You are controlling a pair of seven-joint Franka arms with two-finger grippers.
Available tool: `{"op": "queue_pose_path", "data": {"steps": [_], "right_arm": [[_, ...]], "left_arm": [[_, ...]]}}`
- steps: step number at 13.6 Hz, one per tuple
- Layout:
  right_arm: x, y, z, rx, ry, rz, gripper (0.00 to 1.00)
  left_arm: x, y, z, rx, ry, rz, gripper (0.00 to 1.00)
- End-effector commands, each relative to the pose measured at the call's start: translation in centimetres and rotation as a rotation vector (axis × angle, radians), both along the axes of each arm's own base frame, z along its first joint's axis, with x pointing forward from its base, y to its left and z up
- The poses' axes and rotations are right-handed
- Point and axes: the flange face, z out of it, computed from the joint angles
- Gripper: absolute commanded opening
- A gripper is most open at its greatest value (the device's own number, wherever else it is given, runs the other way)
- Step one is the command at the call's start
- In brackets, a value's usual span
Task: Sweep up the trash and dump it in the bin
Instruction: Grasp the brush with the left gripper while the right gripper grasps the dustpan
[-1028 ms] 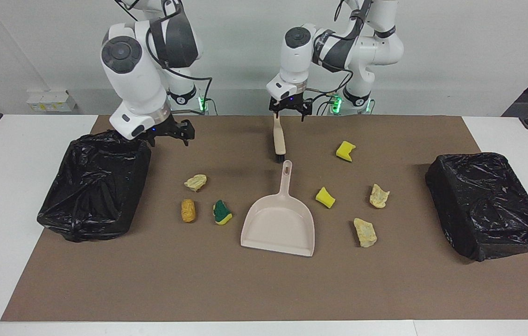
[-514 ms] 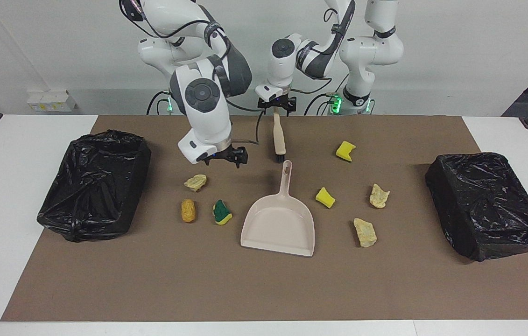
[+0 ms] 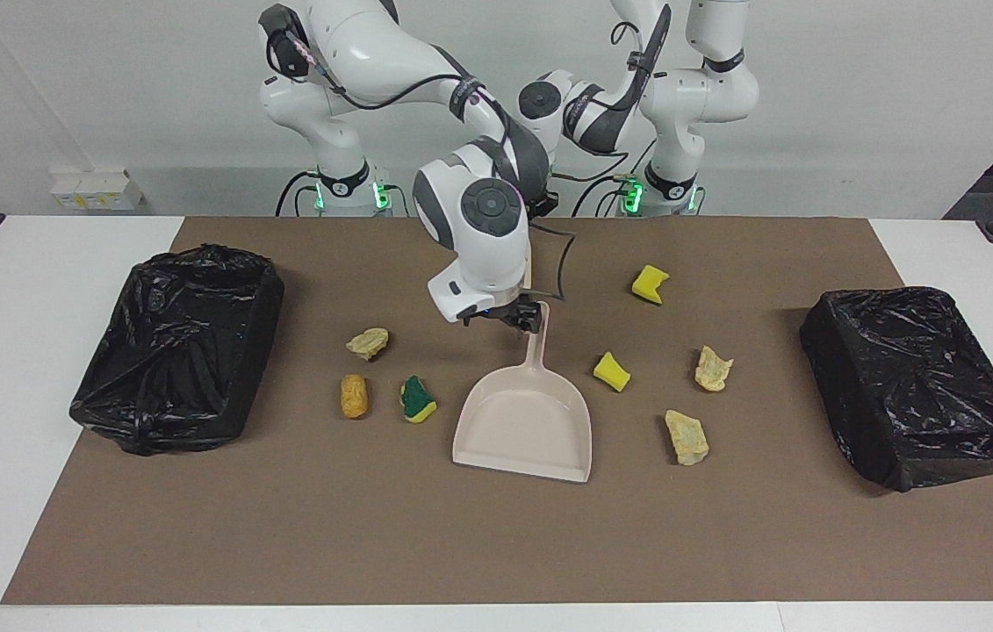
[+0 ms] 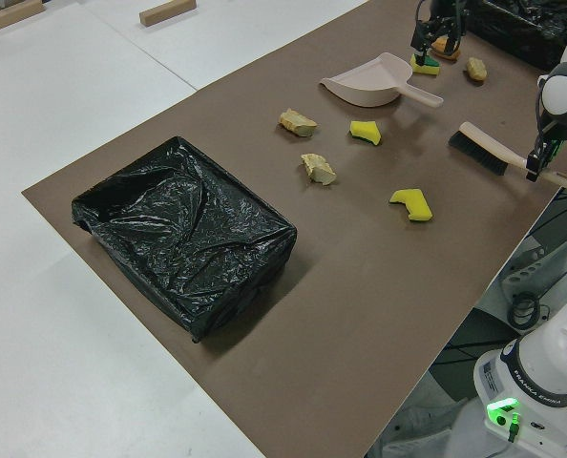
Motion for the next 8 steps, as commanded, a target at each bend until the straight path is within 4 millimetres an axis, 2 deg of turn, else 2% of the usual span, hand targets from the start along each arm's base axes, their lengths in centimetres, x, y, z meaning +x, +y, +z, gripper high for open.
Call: {"op": "queue_pose_path", "data": {"steps": [1, 2, 4, 5, 6, 7, 8], "right_arm": [[0.7, 3.1, -1.9, 0.030, -0.020, -0.013, 0.87], [0.6, 3.5, -2.4, 0.029, -0.021, -0.006, 0.87], [0.3, 3.4, -2.7, 0.013, -0.011, 0.005, 0.86], [0.2, 3.3, -2.4, 0.014, -0.009, 0.005, 0.78], [0.0, 3.1, -2.2, 0.007, 0.000, 0.005, 0.64], [-0.4, 3.3, -2.4, 0.006, 0.014, 0.006, 0.59], [-0.8, 3.3, -3.0, -0.001, 0.030, 0.007, 0.41]], "left_arm": [[1.2, 0.6, 0.9, -0.012, -0.013, -0.056, 0.00], [1.9, 1.3, 1.6, 0.003, -0.015, -0.055, 0.00], [4.9, 3.5, 4.4, 0.016, 0.004, -0.091, 0.00], [6.2, 4.7, 5.7, 0.022, 0.032, -0.119, 0.00], [7.3, 5.8, 6.6, 0.035, 0.039, -0.123, 0.00], [8.6, 7.0, 7.5, 0.037, 0.003, -0.108, 0.00], [9.7, 7.7, 8.1, 0.048, -0.020, -0.112, 0.00]]}}
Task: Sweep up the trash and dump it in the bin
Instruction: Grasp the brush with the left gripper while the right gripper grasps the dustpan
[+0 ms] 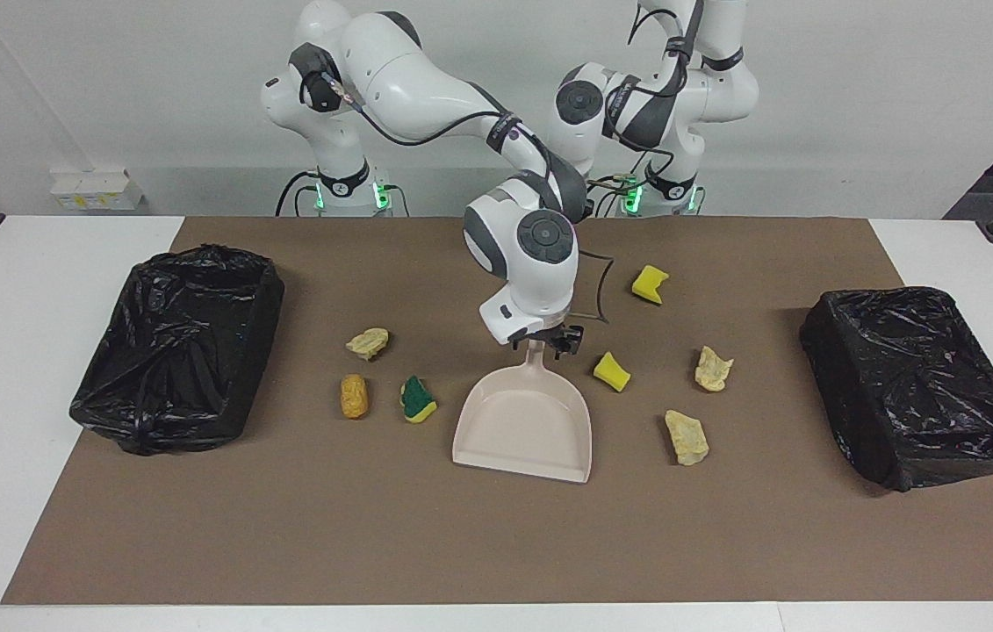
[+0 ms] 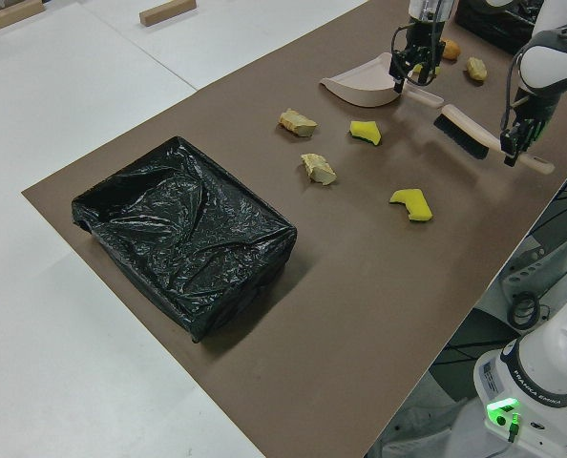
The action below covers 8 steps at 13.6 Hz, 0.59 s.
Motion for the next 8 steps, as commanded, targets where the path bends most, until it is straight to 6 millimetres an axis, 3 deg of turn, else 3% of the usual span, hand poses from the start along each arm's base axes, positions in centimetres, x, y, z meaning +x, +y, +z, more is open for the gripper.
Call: {"op": "queue_pose_path", "data": {"steps": [1, 2, 5, 8], "right_arm": [[-0.9, 0.1, 0.0, -0.009, 0.029, -0.005, 0.15], [-1.0, 0.2, 0.1, -0.004, 0.028, 0.004, 0.00], [-1.0, 0.2, 0.1, 0.004, 0.013, 0.104, 0.00], [-0.1, -2.4, 3.3, -0.023, -0.022, 0.206, 0.00]], "left_arm": [[2.9, 2.7, 2.3, 0.027, -0.054, -0.026, 0.00], [4.9, 4.9, 2.6, 0.027, -0.068, -0.062, 0.00], [10.7, 11.1, 2.7, -0.038, -0.088, -0.130, 0.00], [17.7, 16.1, 3.9, -0.008, -0.132, -0.245, 0.00]]}}
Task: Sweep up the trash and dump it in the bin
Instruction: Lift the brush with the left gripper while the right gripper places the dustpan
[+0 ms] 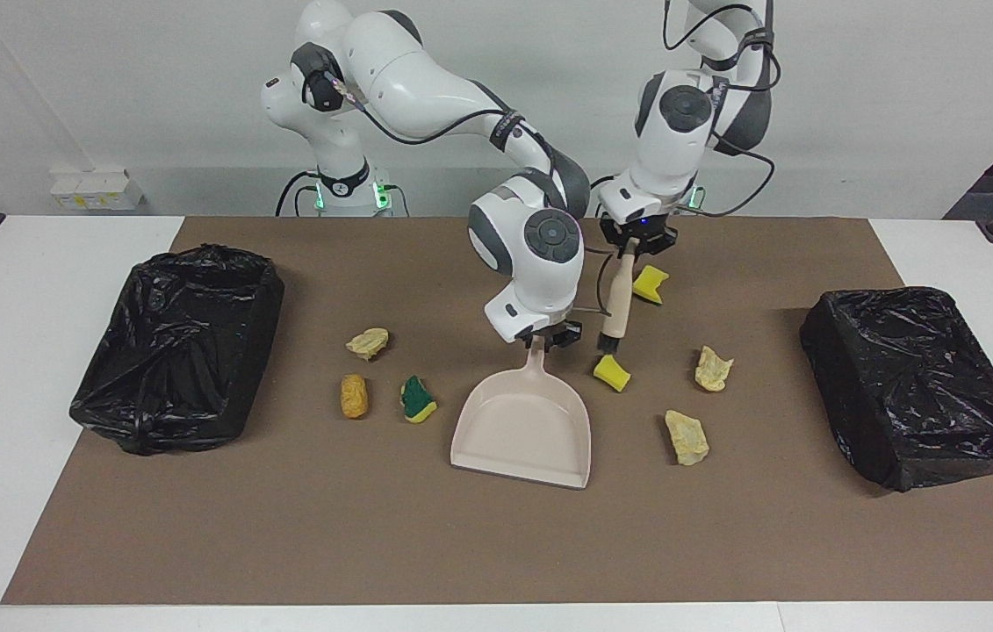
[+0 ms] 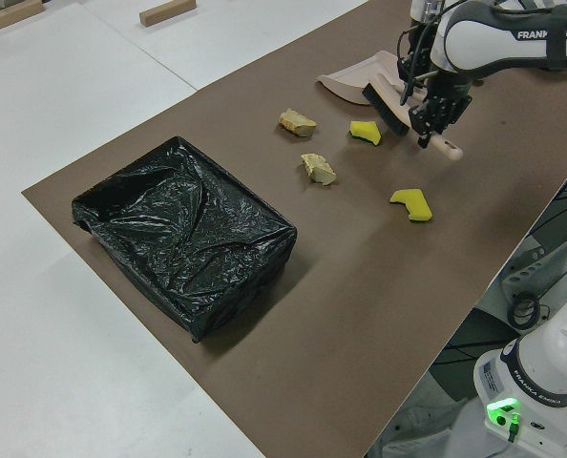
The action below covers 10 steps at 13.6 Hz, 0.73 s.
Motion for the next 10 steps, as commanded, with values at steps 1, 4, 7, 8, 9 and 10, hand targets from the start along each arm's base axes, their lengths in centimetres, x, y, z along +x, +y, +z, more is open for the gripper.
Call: {"op": "queue_pose_path", "data": {"steps": [1, 4, 7, 8, 9, 10], "right_arm": [[0.2, -2.8, 3.9, -0.025, -0.025, 0.110, 0.00], [1.1, -9.2, 7.4, -0.005, -0.021, 0.334, 0.00], [1.0, -14.7, 8.1, 0.037, 0.037, 0.678, 0.00], [1.1, -16.4, 7.6, 0.046, 0.079, 0.730, 0.00], [1.4, -18.0, 7.5, 0.043, 0.090, 0.773, 0.00], [1.4, -19.0, 7.0, 0.010, 0.110, 0.855, 0.00]], "left_arm": [[6.5, 2.1, 0.6, 0.043, -0.029, -0.140, 0.00], [13.6, 5.4, 0.0, 0.057, -0.073, -0.225, 0.00], [19.3, 8.4, -1.8, 0.066, -0.119, -0.311, 0.00], [20.1, 8.6, -2.8, 0.058, -0.133, -0.353, 0.00], [20.4, 9.3, -3.6, 0.061, -0.126, -0.362, 0.00], [20.6, 11.2, -3.7, 0.082, -0.117, -0.343, 0.00]]}}
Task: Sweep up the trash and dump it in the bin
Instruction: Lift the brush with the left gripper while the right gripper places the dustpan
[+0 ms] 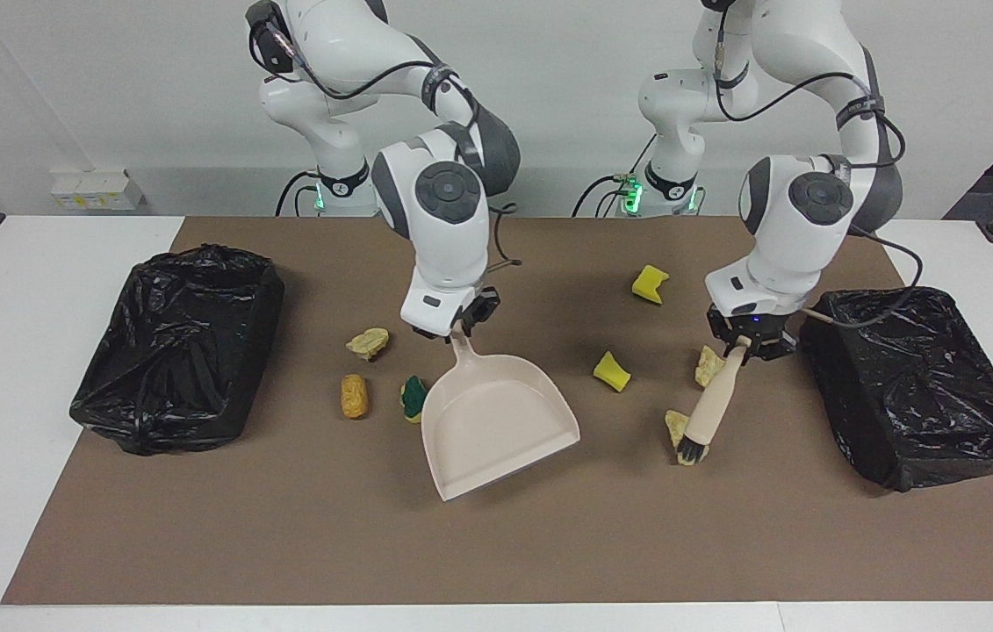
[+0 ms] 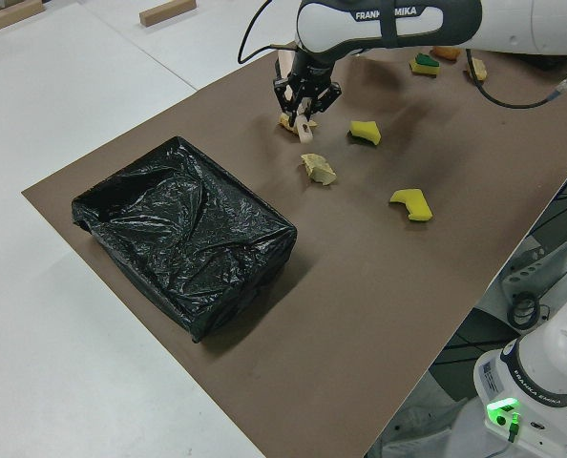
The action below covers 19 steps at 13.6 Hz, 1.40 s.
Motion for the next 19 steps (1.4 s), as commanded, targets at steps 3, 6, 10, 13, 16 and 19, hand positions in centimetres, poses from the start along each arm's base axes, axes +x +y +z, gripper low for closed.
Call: {"op": "queue_pose_path", "data": {"steps": [3, 6, 10, 13, 16, 19], "right_arm": [[-2.2, -2.5, -1.0, -0.034, 0.083, 0.556, 0.00], [-3.3, -0.9, -0.6, -0.091, 0.103, 0.812, 0.00], [-5.0, 0.0, -0.8, -0.144, 0.122, 0.878, 0.00], [-5.9, 2.5, -2.3, -0.161, 0.144, 0.929, 0.00], [-6.2, 3.7, -3.8, -0.165, 0.151, 0.955, 0.00], [-6.1, 3.6, -4.4, -0.149, 0.139, 0.969, 0.00]], "left_arm": [[1.5, 3.6, -0.7, 0.063, -0.003, -0.061, 0.00], [3.1, 4.4, -1.5, 0.098, 0.000, -0.190, 0.00], [1.7, 5.5, -2.8, 0.101, 0.066, -0.379, 0.00], [-0.6, 4.9, -3.7, 0.104, 0.118, -0.389, 0.00], [-4.2, 4.5, -3.8, 0.110, 0.168, -0.394, 0.00], [-8.2, 2.5, -4.6, 0.126, 0.234, -0.345, 0.00]]}}
